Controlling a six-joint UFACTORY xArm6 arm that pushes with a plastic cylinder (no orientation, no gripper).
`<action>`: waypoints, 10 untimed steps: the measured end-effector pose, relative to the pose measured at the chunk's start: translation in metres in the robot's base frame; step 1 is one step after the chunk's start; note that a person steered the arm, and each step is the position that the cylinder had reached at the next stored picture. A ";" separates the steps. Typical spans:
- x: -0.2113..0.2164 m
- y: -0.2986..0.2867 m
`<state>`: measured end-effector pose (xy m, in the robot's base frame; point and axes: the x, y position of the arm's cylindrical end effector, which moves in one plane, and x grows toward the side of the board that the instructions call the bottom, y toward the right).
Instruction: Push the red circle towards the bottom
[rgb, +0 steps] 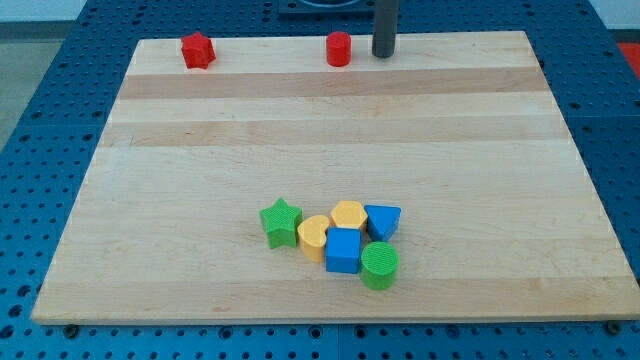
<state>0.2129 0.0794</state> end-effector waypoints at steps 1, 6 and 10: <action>-0.021 -0.002; 0.000 -0.064; 0.066 -0.113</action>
<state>0.2791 -0.0334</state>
